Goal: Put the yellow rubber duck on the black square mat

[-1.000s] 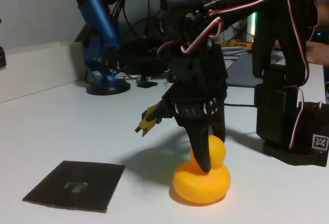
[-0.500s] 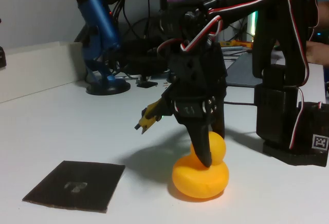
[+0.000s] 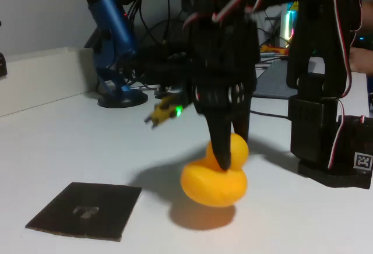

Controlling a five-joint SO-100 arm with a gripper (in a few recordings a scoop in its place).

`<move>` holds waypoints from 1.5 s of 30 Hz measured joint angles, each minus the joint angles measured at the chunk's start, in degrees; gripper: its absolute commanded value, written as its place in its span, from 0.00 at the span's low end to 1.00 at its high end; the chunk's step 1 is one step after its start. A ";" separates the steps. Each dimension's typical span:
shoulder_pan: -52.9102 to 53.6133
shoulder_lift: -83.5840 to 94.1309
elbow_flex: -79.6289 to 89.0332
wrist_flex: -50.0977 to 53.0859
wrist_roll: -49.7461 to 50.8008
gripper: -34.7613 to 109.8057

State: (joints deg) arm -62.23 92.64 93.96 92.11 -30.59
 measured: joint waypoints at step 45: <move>19.34 -15.64 -30.94 -0.18 3.34 0.33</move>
State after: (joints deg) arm -42.89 76.99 63.02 91.93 -27.25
